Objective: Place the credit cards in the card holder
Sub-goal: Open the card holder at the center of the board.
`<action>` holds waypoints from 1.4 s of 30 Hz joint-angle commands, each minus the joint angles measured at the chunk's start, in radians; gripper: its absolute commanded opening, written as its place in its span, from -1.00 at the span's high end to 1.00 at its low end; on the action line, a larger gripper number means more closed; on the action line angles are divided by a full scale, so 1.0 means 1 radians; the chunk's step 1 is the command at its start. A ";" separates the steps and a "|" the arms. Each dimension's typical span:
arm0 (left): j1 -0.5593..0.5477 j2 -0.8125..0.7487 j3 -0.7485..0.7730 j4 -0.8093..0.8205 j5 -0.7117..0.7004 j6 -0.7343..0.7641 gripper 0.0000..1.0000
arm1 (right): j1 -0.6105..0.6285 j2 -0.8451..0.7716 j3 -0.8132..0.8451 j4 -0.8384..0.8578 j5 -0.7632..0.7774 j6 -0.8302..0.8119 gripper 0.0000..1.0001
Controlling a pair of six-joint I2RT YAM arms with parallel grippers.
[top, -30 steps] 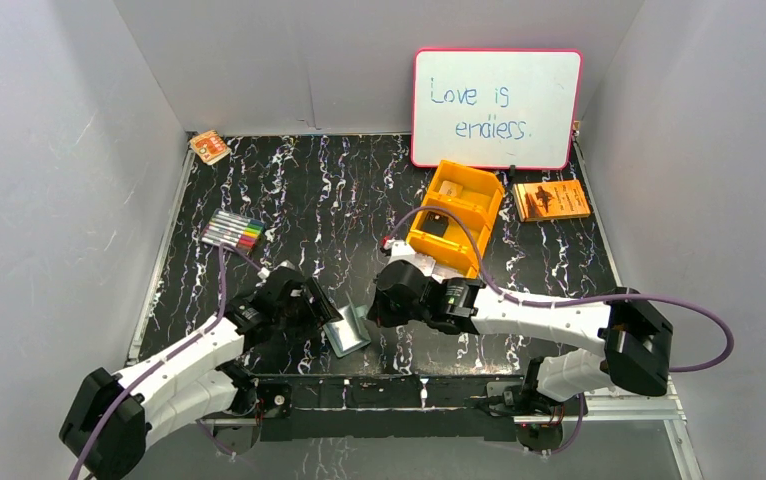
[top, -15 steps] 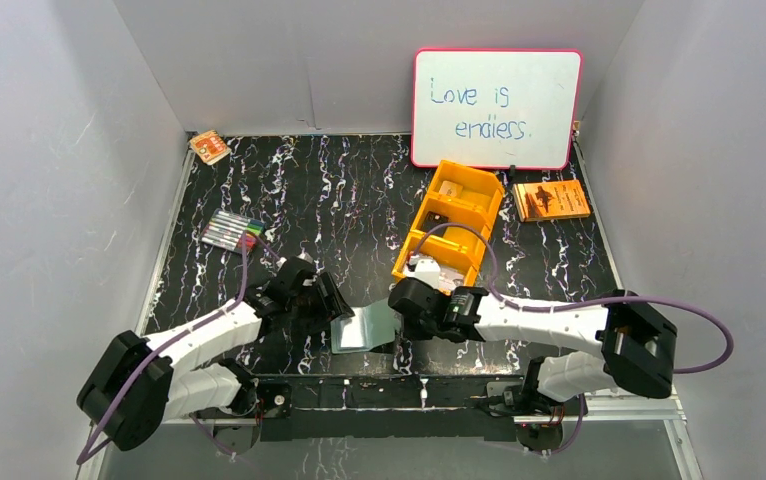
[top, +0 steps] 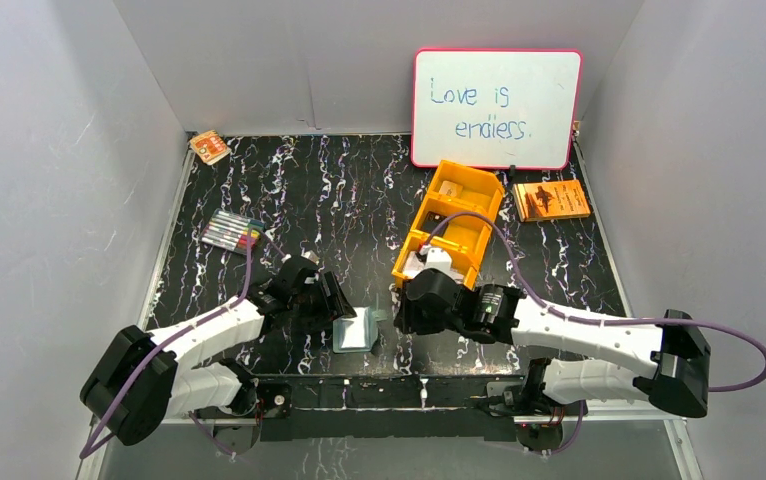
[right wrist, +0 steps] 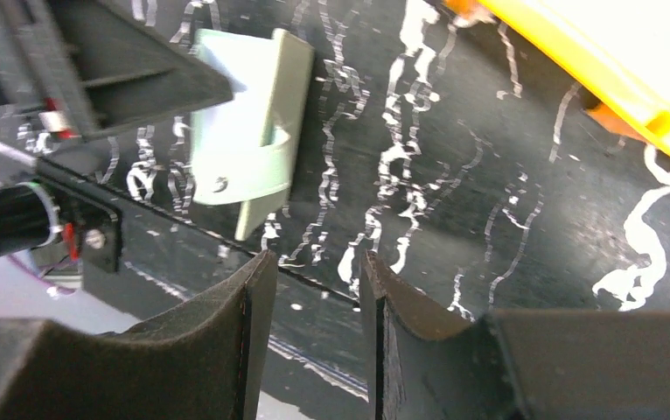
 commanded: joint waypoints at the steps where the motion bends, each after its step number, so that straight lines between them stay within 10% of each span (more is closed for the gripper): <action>1: -0.001 0.024 -0.012 -0.069 -0.006 0.028 -0.29 | 0.007 0.016 0.115 0.094 -0.061 -0.095 0.07; 22: -0.001 0.042 0.008 -0.077 0.003 0.039 -0.28 | 0.054 0.399 0.282 0.110 -0.094 -0.132 -0.62; 34: -0.001 -0.040 0.000 -0.135 -0.008 0.032 -0.32 | 0.036 0.347 0.098 0.083 0.042 -0.001 0.46; 42: -0.001 -0.067 0.025 -0.156 0.002 0.025 -0.33 | 0.027 0.325 -0.012 0.118 0.022 0.038 0.71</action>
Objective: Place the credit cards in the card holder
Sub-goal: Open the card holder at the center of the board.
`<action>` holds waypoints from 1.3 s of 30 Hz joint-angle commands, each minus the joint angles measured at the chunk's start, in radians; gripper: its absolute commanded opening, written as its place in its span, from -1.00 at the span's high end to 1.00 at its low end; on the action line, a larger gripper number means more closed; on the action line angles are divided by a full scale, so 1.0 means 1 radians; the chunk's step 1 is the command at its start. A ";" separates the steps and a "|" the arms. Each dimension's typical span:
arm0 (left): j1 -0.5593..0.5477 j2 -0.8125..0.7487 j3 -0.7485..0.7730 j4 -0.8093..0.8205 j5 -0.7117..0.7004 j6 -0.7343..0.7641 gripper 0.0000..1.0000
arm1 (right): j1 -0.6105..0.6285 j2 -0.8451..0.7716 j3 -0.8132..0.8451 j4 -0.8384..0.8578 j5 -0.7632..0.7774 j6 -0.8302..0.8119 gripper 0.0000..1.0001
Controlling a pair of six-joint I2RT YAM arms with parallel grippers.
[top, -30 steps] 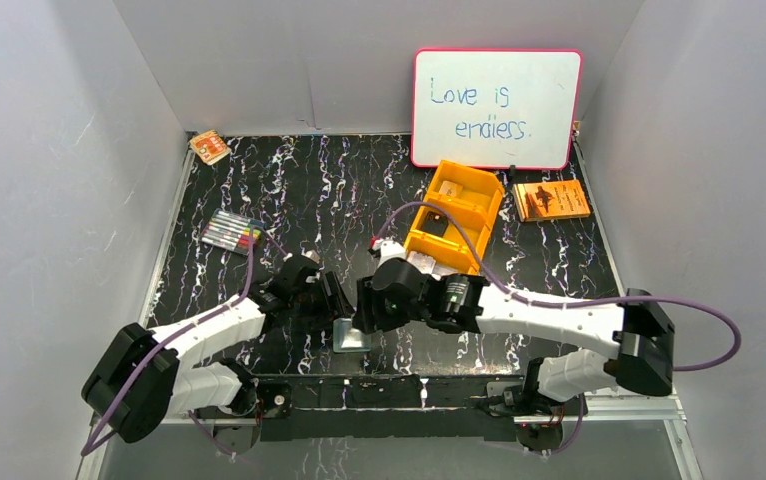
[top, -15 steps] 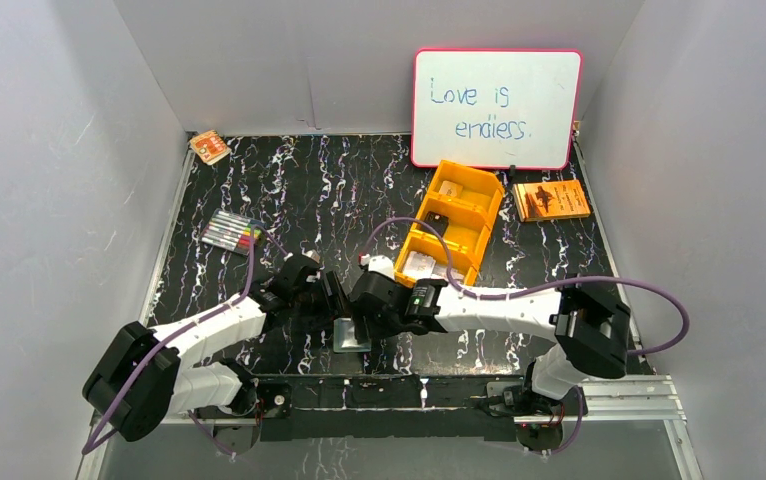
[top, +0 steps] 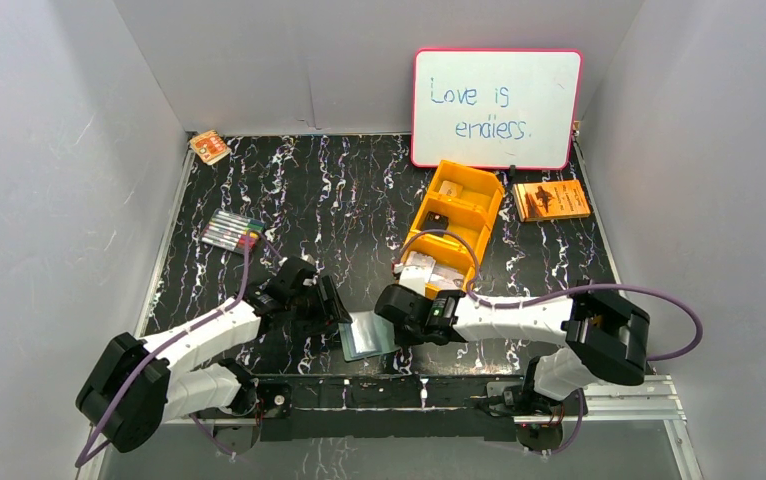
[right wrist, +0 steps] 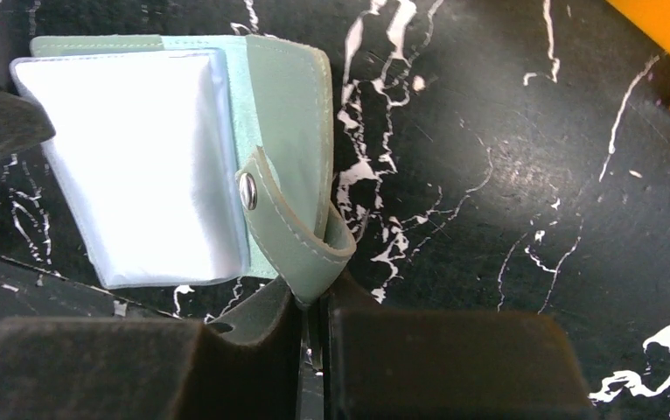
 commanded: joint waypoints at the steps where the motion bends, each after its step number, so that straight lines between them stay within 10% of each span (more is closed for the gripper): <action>1: -0.001 -0.026 0.009 -0.044 0.003 0.007 -0.33 | -0.008 -0.027 -0.056 0.024 0.014 0.046 0.73; 39: -0.006 0.072 0.055 0.103 0.139 -0.027 -0.20 | -0.037 -0.097 -0.211 0.165 -0.063 0.112 0.98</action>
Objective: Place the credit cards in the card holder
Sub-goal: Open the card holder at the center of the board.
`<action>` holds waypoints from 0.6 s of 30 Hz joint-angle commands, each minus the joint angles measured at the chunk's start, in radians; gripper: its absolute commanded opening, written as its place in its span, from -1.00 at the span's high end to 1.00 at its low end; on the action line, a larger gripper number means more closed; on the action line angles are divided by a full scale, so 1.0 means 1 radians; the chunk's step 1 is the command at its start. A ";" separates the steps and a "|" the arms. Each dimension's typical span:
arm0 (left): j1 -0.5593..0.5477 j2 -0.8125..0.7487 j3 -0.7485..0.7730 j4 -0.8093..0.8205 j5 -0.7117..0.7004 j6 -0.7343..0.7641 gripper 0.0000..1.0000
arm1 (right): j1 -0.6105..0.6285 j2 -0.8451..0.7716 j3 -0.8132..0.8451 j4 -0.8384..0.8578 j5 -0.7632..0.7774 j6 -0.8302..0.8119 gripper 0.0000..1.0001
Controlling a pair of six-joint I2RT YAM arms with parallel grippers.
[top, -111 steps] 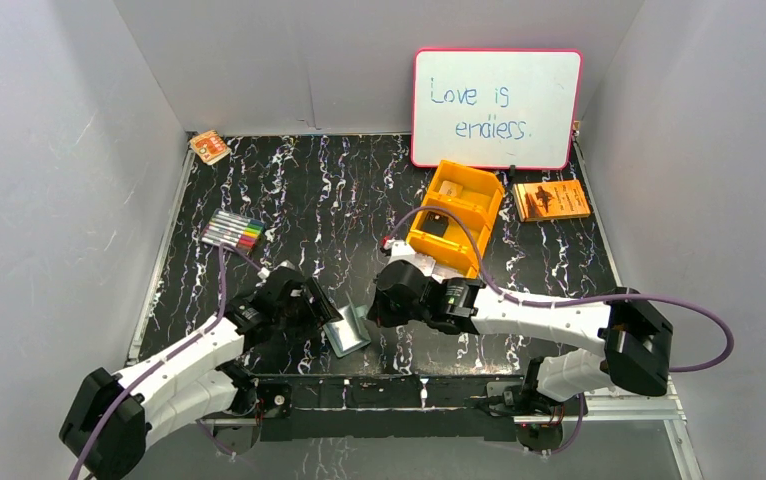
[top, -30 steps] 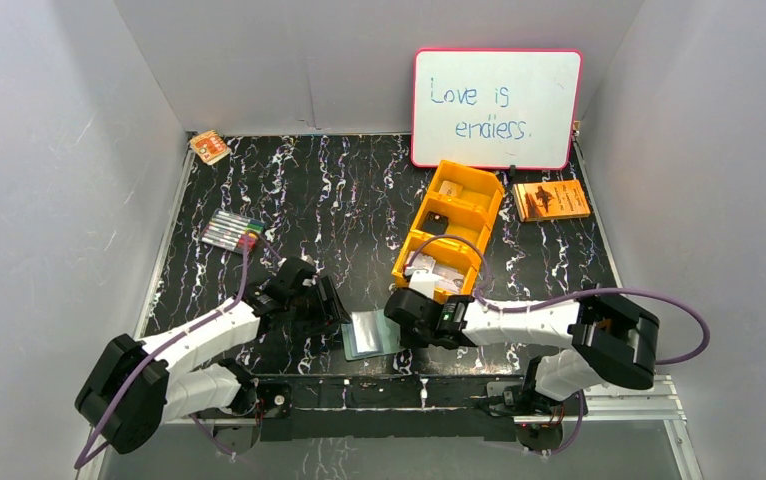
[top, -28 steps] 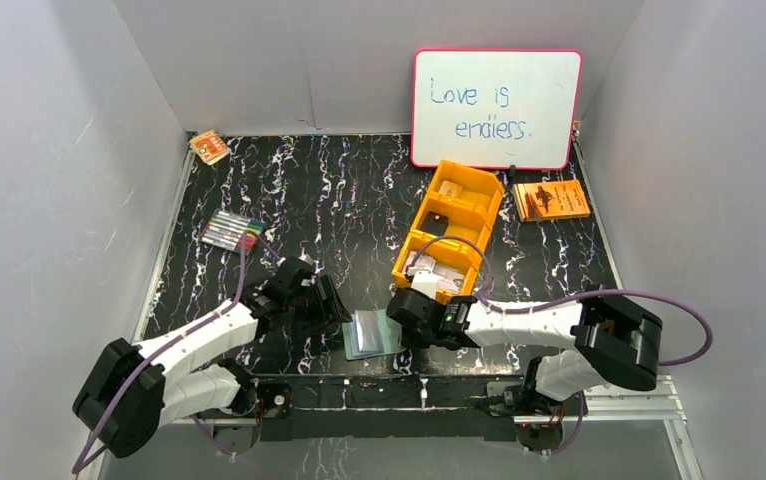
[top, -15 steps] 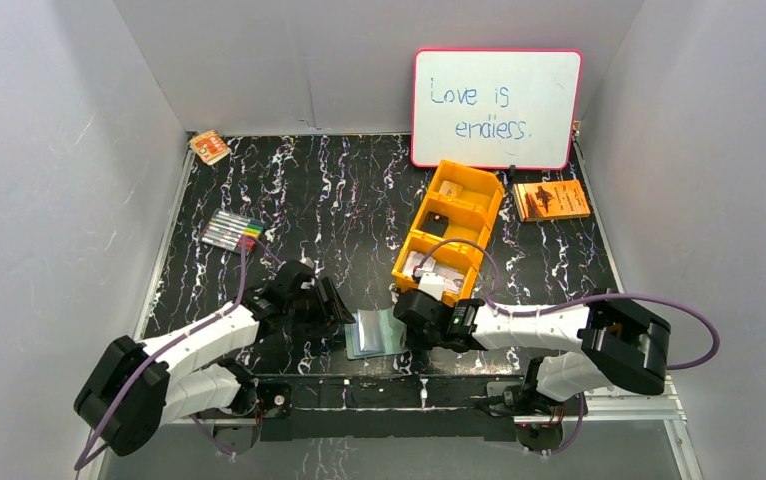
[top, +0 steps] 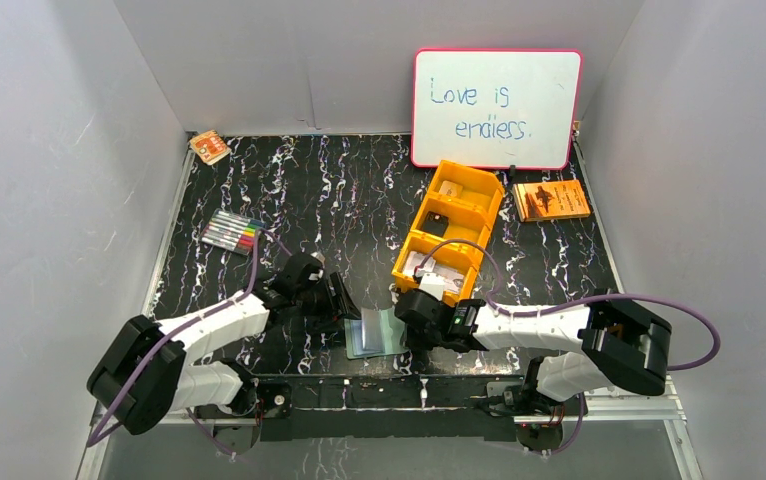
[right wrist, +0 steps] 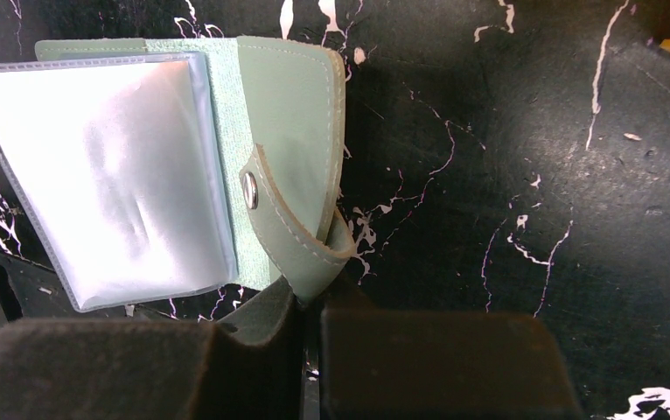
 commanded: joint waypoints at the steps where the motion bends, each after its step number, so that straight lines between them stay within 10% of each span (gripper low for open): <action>1: -0.007 -0.039 0.045 -0.016 0.032 0.013 -0.21 | 0.002 0.013 -0.006 -0.009 -0.013 -0.007 0.98; 18: -0.172 0.243 0.188 0.058 0.083 0.062 -0.05 | 0.002 0.033 0.006 0.013 -0.031 -0.025 0.97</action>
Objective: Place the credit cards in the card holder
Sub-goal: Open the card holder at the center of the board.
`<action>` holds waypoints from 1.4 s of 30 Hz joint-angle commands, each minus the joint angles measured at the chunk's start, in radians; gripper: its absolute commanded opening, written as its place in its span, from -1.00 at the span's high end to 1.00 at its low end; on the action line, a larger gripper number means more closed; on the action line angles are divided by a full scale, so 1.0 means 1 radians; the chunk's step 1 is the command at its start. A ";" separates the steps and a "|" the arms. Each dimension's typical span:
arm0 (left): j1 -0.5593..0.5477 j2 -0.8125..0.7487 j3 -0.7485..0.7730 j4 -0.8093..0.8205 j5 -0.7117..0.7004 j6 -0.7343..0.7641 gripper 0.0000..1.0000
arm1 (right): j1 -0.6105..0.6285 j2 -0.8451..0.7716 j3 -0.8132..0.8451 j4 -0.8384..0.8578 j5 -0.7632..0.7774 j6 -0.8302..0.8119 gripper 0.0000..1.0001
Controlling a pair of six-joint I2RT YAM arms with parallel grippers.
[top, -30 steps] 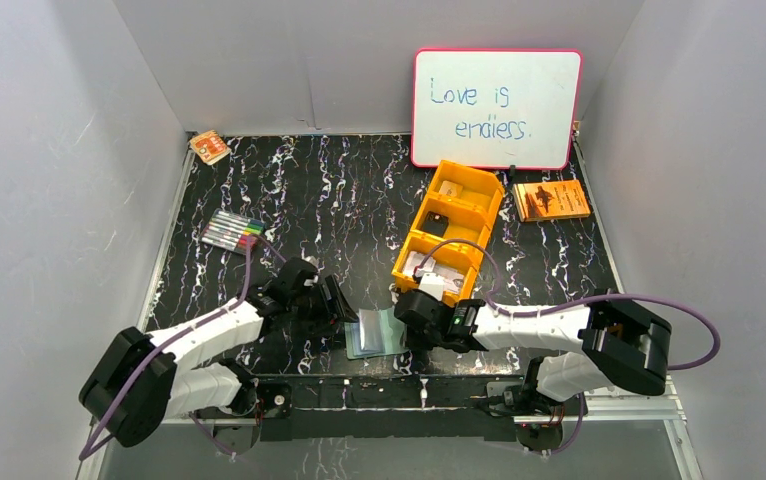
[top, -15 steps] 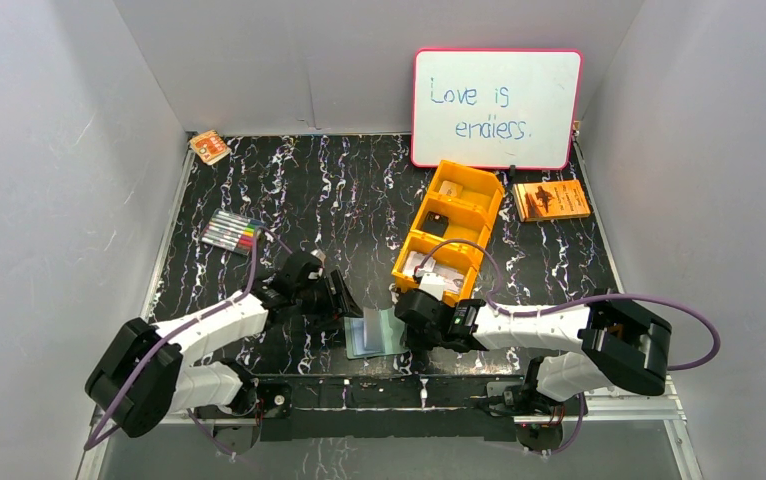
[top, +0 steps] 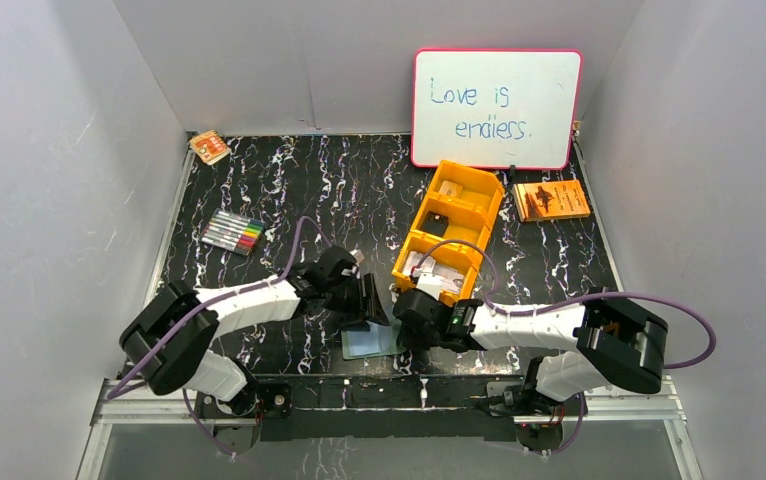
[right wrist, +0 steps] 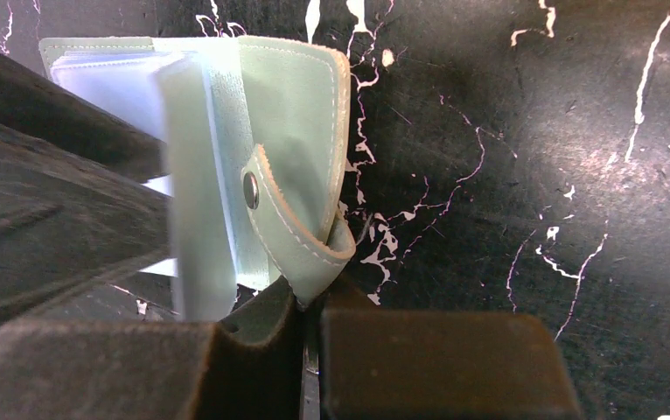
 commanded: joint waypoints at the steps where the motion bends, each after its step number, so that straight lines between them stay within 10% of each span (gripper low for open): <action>1: -0.043 0.053 0.030 0.019 0.009 0.010 -0.01 | 0.002 0.006 0.003 -0.024 -0.012 -0.021 0.95; 14: -0.042 0.128 0.026 0.001 -0.067 0.018 0.17 | 0.005 -0.283 0.025 -0.251 -0.023 -0.099 0.13; 19: -0.044 0.139 0.037 0.002 -0.061 0.017 0.17 | 0.007 -0.420 0.038 -0.140 -0.139 -0.238 0.33; 26: -0.044 0.132 0.041 -0.003 -0.060 0.013 0.16 | 0.007 -0.198 0.118 -0.023 -0.153 -0.245 0.68; 42: -0.043 0.000 0.078 -0.110 -0.085 0.008 -0.17 | -0.053 -0.004 -0.065 0.037 -0.044 -0.038 0.83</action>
